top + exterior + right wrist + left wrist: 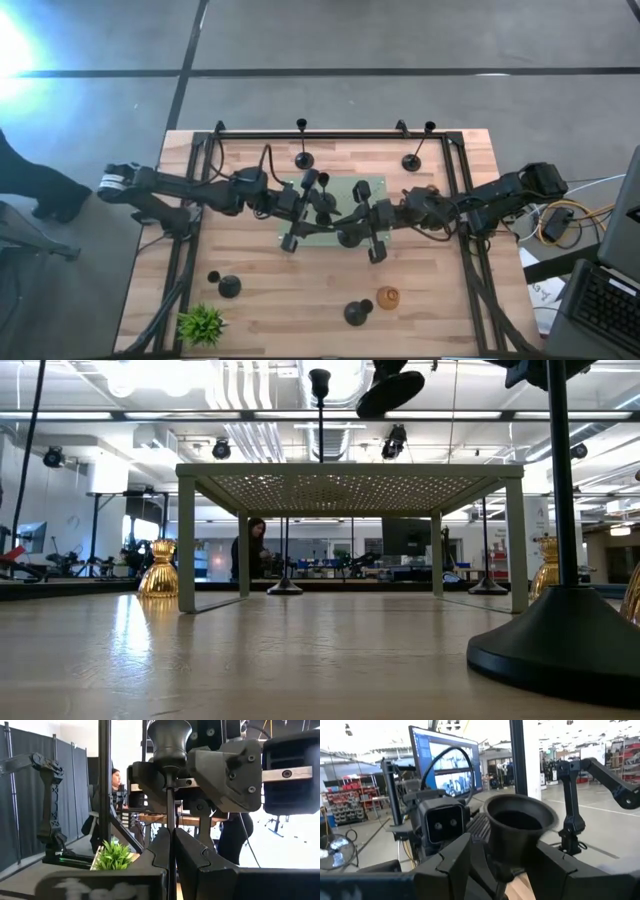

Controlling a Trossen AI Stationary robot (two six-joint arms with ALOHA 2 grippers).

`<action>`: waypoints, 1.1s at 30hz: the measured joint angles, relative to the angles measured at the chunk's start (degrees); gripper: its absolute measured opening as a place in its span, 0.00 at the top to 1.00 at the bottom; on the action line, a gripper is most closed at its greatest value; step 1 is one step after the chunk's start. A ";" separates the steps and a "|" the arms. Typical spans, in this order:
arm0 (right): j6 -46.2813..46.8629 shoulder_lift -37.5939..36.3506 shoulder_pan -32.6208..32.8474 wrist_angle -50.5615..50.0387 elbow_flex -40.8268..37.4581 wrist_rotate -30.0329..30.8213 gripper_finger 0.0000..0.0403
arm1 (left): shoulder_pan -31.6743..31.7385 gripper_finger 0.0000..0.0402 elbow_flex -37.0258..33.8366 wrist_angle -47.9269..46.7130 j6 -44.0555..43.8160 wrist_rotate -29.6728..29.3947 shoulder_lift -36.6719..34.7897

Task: Pick & Place candle stick holders
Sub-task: Put the black candle holder on the shelf

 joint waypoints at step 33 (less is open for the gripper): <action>0.06 -0.14 -0.22 -15.17 5.92 -0.21 0.98 | 0.78 0.57 4.67 -5.73 -0.07 5.11 -0.37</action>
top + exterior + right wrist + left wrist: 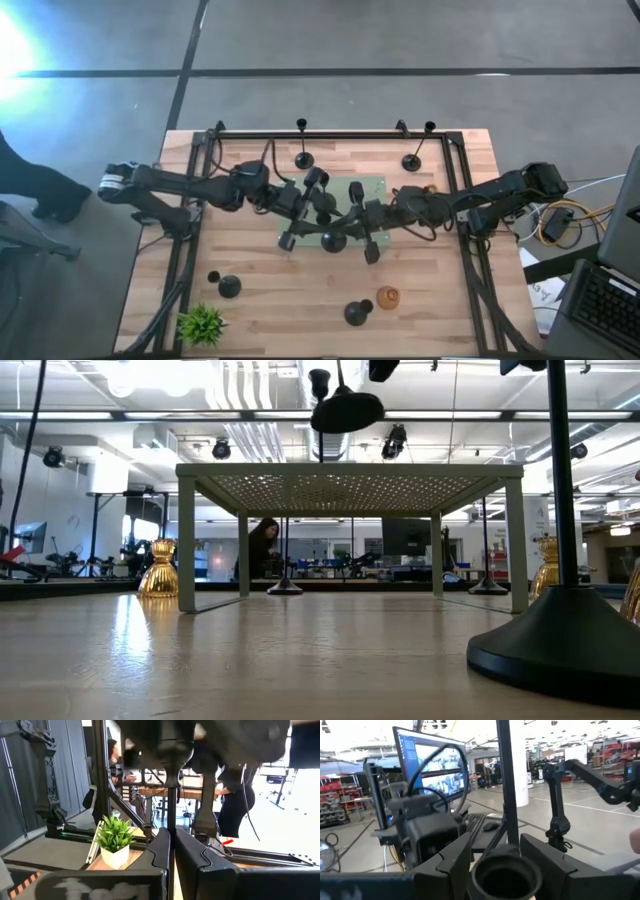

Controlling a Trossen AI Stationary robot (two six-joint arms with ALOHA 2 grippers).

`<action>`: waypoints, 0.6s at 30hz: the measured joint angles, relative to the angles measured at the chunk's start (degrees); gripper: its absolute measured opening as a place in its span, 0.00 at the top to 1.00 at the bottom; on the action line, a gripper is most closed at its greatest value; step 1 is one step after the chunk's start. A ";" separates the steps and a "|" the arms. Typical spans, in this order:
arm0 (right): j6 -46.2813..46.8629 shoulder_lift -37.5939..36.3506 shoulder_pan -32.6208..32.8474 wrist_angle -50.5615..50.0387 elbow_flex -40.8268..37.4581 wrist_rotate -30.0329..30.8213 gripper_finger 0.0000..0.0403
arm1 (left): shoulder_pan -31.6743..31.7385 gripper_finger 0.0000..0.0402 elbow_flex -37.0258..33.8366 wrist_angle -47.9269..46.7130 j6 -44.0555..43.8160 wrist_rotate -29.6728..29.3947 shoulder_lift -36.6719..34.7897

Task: Pick & Place candle stick holders
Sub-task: Put the black candle holder on the shelf

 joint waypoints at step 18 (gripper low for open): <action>-0.56 -2.44 -2.43 7.70 -5.54 3.35 0.98 | 0.00 0.57 -3.72 -11.08 9.06 -7.66 -17.82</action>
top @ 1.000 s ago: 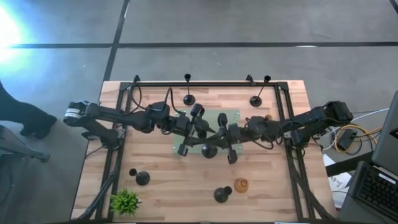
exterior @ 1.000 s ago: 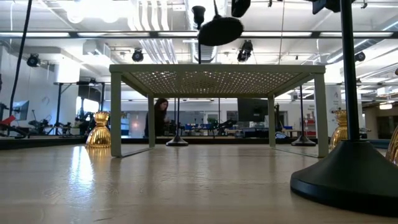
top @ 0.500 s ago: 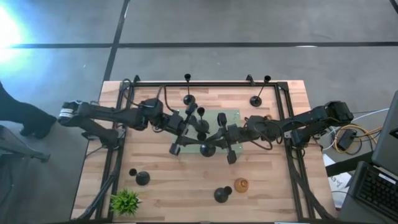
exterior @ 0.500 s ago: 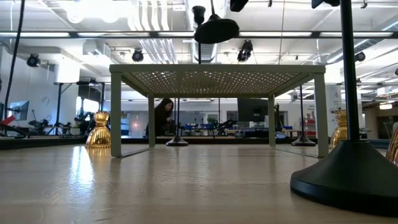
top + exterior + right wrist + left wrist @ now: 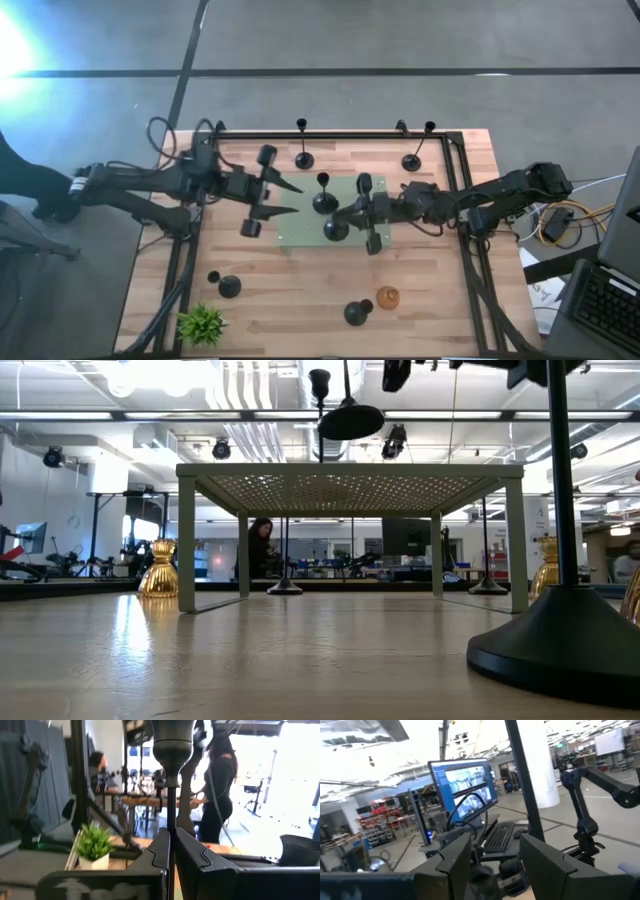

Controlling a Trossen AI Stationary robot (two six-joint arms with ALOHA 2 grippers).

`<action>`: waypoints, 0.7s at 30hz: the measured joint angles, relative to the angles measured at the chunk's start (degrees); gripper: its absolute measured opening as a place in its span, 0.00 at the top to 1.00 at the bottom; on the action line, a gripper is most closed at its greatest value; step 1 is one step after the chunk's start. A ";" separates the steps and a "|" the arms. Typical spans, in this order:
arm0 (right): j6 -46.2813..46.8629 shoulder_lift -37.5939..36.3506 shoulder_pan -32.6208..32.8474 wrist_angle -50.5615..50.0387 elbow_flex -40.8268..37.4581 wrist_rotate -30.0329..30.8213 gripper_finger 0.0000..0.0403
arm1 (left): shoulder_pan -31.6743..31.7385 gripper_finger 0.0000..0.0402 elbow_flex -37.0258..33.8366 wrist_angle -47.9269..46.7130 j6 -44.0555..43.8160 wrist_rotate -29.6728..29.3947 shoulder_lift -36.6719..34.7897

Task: Pick & Place candle stick holders
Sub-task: Put the black candle holder on the shelf

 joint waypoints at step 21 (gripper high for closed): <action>8.20 2.84 -7.50 11.50 -8.49 -1.65 0.98 | 0.00 0.57 -4.74 1.49 1.08 -2.98 -10.27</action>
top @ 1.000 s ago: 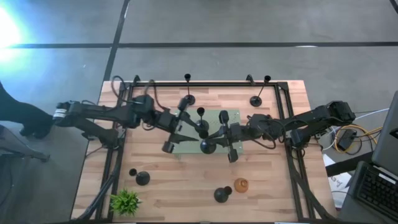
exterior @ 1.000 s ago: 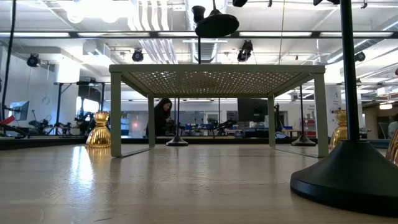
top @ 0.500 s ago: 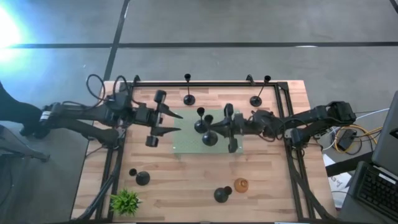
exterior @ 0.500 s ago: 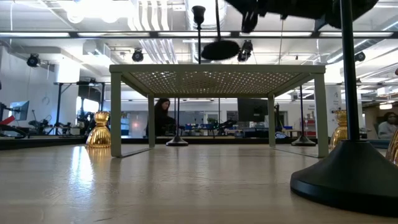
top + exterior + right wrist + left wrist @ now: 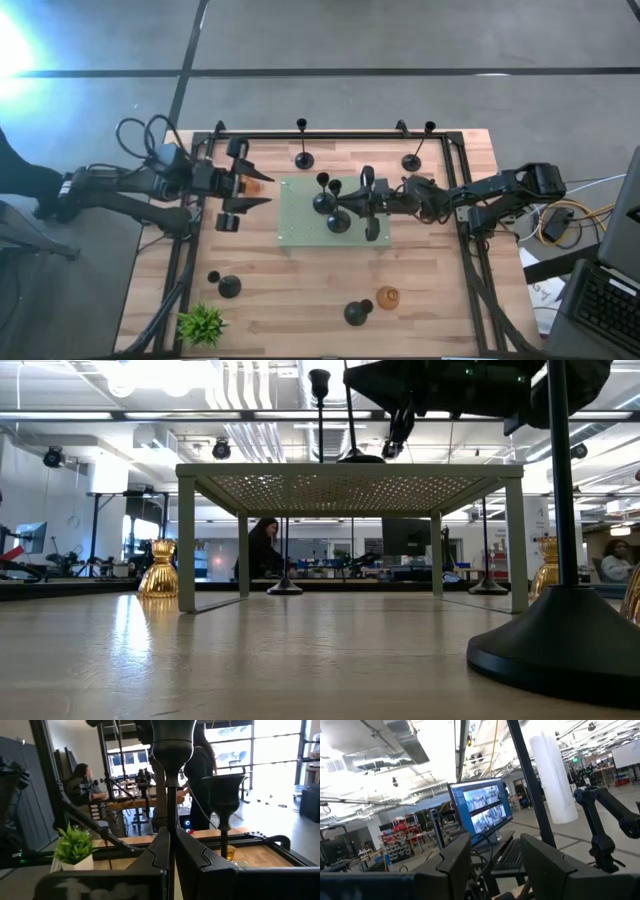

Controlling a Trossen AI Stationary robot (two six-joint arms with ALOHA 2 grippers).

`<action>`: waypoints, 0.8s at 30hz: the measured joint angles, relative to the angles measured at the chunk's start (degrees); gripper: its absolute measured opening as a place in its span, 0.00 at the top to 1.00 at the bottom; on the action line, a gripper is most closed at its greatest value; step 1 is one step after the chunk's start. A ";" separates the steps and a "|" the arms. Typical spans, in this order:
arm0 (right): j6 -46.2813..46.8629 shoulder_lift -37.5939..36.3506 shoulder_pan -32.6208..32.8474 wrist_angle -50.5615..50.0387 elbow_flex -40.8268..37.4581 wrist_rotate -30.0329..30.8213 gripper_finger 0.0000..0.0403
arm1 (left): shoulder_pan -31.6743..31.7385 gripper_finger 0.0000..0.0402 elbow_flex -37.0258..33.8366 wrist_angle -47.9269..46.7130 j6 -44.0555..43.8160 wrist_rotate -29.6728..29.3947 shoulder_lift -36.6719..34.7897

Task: Pick & Place candle stick holders
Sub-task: Put the black candle holder on the shelf

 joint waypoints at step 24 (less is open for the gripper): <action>0.69 2.76 -1.11 2.89 -0.45 0.12 0.98 | 0.00 0.57 -0.10 0.04 -0.29 0.02 -0.36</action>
